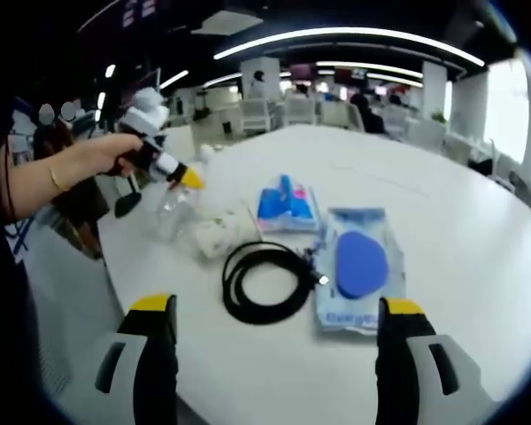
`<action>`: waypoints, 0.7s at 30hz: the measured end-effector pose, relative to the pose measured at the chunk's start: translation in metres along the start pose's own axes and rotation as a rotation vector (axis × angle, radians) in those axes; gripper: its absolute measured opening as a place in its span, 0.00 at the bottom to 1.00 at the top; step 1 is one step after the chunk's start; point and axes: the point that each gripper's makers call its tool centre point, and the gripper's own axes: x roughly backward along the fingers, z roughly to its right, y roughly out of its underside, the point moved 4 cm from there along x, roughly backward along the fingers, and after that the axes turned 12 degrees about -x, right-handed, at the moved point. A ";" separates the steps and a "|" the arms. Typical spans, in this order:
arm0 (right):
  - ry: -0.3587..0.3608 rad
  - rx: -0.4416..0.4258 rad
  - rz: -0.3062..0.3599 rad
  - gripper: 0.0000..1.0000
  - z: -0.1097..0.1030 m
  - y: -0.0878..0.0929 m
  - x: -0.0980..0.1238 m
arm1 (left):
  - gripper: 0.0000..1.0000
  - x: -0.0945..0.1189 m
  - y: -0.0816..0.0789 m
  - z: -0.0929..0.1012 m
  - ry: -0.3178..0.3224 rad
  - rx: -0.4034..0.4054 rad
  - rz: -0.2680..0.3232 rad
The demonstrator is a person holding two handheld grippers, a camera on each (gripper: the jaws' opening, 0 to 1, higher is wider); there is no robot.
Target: Arrange the tabletop items into an orderly group along one side of the table until the central work area is clear of visible clutter.
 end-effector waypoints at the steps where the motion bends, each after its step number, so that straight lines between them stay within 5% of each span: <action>1: -0.001 0.004 -0.003 0.91 -0.001 0.001 0.001 | 0.37 0.003 0.001 0.000 -0.006 0.002 0.014; 18: -0.044 0.018 0.010 0.91 -0.017 0.004 0.008 | 0.37 0.035 0.018 0.004 -0.052 -0.011 0.192; 21: -0.048 0.020 0.008 0.91 -0.019 0.004 0.009 | 0.36 0.039 0.017 0.003 -0.061 -0.034 0.258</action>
